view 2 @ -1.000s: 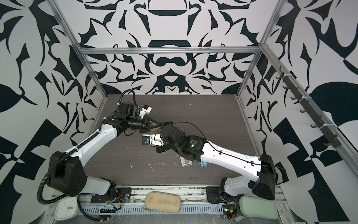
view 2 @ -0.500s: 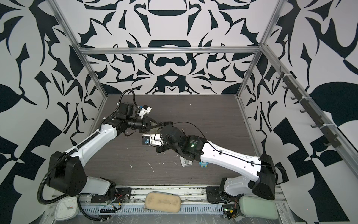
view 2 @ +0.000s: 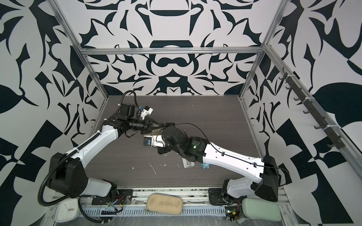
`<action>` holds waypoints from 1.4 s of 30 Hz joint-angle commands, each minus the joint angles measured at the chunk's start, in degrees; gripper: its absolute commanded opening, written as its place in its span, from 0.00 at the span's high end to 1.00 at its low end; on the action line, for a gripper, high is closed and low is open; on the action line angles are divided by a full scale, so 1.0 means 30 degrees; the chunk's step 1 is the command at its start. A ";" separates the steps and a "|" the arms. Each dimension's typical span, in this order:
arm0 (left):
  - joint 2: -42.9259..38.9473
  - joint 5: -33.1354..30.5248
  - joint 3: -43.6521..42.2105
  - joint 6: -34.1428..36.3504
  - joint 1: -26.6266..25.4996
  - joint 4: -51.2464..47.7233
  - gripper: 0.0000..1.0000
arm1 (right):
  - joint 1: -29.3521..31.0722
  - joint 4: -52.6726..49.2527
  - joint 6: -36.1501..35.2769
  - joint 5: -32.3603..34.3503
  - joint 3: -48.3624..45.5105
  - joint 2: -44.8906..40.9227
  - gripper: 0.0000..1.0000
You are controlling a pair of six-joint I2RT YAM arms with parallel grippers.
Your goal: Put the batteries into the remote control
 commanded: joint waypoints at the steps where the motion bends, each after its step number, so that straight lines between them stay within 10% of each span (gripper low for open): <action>1: -0.0087 0.1977 -0.0055 0.0248 -0.0246 -0.1458 1.00 | -0.0375 0.1955 0.0269 0.1732 0.0110 -0.0499 0.00; 42: -0.0291 0.1829 -0.0239 0.0189 -0.0198 -0.1341 1.00 | -0.0229 0.2048 0.0386 0.2145 0.0315 -0.0792 0.00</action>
